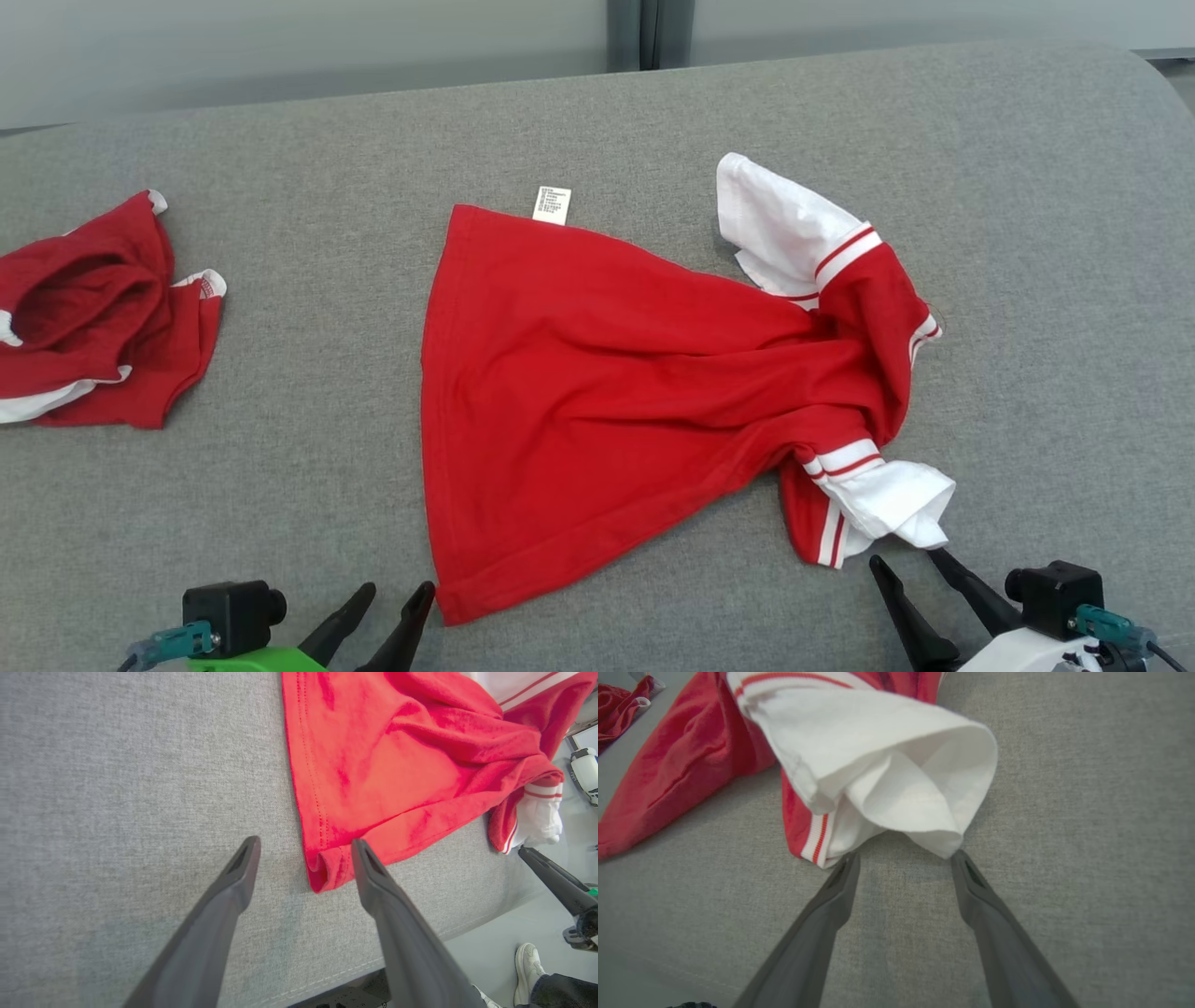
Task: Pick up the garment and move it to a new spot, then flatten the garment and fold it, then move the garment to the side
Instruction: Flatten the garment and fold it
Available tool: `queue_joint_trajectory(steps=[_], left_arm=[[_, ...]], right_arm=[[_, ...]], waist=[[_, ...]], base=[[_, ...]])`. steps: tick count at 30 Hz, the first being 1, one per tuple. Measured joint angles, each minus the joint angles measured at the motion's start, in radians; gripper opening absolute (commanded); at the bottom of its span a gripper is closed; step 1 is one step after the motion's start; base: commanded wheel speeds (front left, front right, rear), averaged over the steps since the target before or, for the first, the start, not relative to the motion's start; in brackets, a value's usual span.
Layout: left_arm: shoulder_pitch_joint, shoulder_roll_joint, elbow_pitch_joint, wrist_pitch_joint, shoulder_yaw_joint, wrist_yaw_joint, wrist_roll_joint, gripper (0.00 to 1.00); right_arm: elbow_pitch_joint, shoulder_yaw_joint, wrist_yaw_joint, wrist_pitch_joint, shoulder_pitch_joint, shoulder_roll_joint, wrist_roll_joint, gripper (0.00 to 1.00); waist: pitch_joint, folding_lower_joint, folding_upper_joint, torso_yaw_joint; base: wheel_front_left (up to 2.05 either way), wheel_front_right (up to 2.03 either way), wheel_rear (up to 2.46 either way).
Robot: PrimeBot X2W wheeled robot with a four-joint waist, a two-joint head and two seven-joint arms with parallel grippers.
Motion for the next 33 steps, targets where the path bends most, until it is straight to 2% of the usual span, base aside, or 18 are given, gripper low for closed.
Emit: queue_joint_trajectory(steps=[6, 14, 15, 16, 17, 18, 22, 24, 29, 30, 33], left_arm=[[0.007, 0.000, -0.008, 0.000, 0.001, 0.008, 0.000, 1.00], [0.007, 0.001, -0.015, 0.000, 0.002, 0.012, 0.000, 1.00], [0.007, 0.001, -0.016, 0.000, 0.002, 0.012, 0.000, 1.00], [0.007, 0.001, -0.017, 0.000, 0.002, 0.012, 0.000, 1.00], [0.007, 0.001, -0.018, 0.003, 0.002, 0.012, 0.000, 1.00], [0.007, 0.001, -0.019, 0.003, 0.002, 0.012, 0.000, 1.00], [0.007, 0.001, -0.024, 0.009, 0.000, 0.012, 0.000, 1.00], [0.007, 0.000, -0.024, 0.009, 0.001, 0.017, 0.000, 1.00], [0.010, -0.001, -0.023, 0.007, 0.007, 0.024, 0.000, 1.00], [0.010, -0.003, -0.023, 0.007, 0.005, 0.024, 0.000, 1.00], [0.010, -0.007, -0.019, 0.007, -0.001, 0.024, 0.000, 1.00]], right_arm=[[0.030, -0.029, -0.010, 0.002, -0.009, 0.020, 0.025, 1.00], [0.050, -0.035, -0.009, 0.002, -0.049, 0.008, 0.022, 1.00], [0.052, -0.035, -0.009, 0.002, -0.056, 0.008, 0.021, 0.65], [0.053, -0.033, -0.008, 0.002, -0.064, 0.008, 0.021, 0.42], [0.056, -0.029, -0.003, 0.002, -0.073, 0.008, 0.021, 0.42], [0.056, -0.024, 0.006, 0.002, -0.081, 0.008, 0.021, 0.00], [0.037, -0.018, 0.023, -0.011, -0.117, 0.010, 0.022, 0.00], [0.022, -0.029, 0.027, -0.016, -0.142, -0.011, 0.020, 0.00], [-0.037, -0.039, 0.036, -0.016, -0.244, -0.159, -0.077, 0.00], [-0.075, -0.031, 0.042, -0.013, -0.294, -0.216, -0.126, 0.00], [-0.145, 0.021, 0.054, 0.005, -0.356, -0.304, -0.234, 0.00]], waist=[[-0.001, 0.0000, 0.0000, 0.003], [-0.001, 0.0000, 0.0000, 0.003], [-0.001, 0.0000, 0.0000, 0.003], [-0.001, 0.0000, 0.0000, 0.002], [-0.001, 0.0000, 0.0000, 0.002], [-0.001, 0.0000, 0.0000, 0.001], [-0.002, 0.0000, 0.0000, 0.000], [-0.003, 0.0000, 0.0000, -0.002], [-0.012, 0.0000, 0.0000, -0.014], [-0.017, 0.0000, 0.0000, -0.020], [-0.025, 0.0000, 0.0000, -0.027]], base=[[0.00, 0.00, 0.00], [0.00, 0.00, 0.00], [0.00, 0.00, 0.00], [0.00, 0.00, 0.00], [0.00, 0.00, 0.00], [0.00, 0.00, 0.00], [0.00, 0.00, 0.00], [0.00, 0.00, 0.00], [0.00, 0.00, 0.00], [0.00, 0.00, 0.00], [0.00, 0.00, 0.00]])
